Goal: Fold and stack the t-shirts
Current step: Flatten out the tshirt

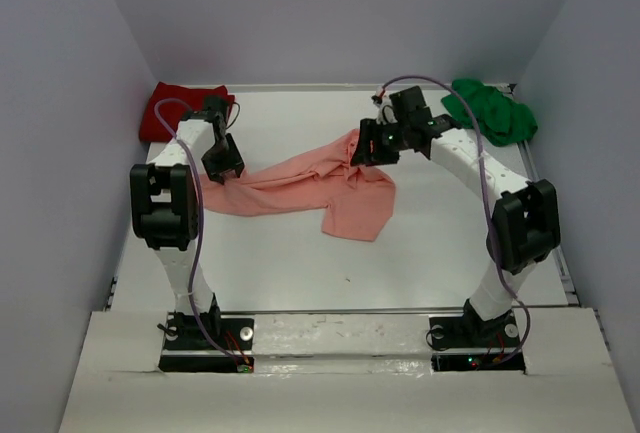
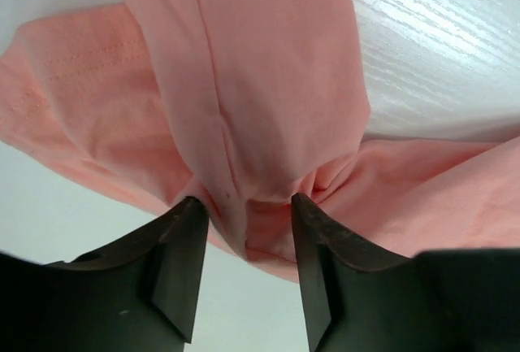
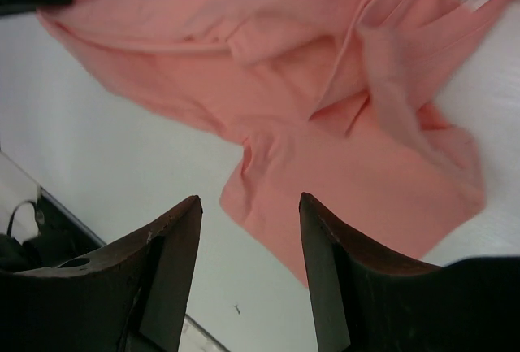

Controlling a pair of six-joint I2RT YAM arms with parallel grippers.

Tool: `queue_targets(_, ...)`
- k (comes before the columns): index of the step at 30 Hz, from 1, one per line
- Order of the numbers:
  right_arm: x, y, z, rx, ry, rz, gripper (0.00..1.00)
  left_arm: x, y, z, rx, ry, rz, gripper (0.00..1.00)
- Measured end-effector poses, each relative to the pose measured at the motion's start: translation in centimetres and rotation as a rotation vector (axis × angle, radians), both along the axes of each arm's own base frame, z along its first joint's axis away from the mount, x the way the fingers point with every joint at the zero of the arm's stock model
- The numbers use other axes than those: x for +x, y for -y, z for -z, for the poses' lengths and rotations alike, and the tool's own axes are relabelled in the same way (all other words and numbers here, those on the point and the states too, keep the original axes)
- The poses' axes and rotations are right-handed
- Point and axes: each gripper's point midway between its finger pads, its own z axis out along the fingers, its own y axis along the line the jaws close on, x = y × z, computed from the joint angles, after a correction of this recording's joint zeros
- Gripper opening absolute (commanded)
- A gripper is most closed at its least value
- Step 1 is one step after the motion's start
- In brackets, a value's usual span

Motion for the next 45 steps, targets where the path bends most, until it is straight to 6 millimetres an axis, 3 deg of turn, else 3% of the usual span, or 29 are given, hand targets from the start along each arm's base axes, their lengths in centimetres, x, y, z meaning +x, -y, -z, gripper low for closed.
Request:
queue_targets(3, -4.6, -2.8, 4.5, -0.035, -0.118, -0.107, 0.56, 0.1, 0.1, 0.0, -0.003, 0.002, 0.006, 0.62)
queue_targets(6, -6.8, -3.3, 7.0, -0.064, -0.182, -0.148, 0.54, 0.2, 0.1, -0.1, -0.005, 0.003, 0.010, 0.62)
queue_targets(15, -5.9, -3.5, 8.2, -0.078, -0.148, -0.155, 0.53, 0.4, 0.2, 0.1, -0.008, 0.001, 0.018, 0.62)
queue_targets(24, -5.9, -5.0, 14.1, -0.205, -0.162, -0.193, 0.60, 0.2, 0.2, 0.1, -0.007, -0.005, 0.032, 0.63)
queue_targets(32, -3.6, -5.3, 14.3, -0.281, -0.010, -0.177, 0.60, 0.1, 0.2, 0.1, -0.005, -0.009, 0.041, 0.63)
queue_targets(35, -3.2, -4.5, 14.7, -0.312, 0.072, -0.164, 0.59, 0.1, 0.2, 0.1, -0.007, -0.009, 0.045, 0.63)
queue_targets(40, -4.8, -1.8, 14.4, -0.366, 0.189, -0.125, 0.57, 0.1, 0.3, 0.1, -0.012, -0.009, 0.048, 0.64)
queue_targets(45, -2.5, -1.5, 12.9, -0.391, 0.316, -0.074, 0.57, 0.2, 0.4, 0.1, -0.018, -0.008, 0.050, 0.64)
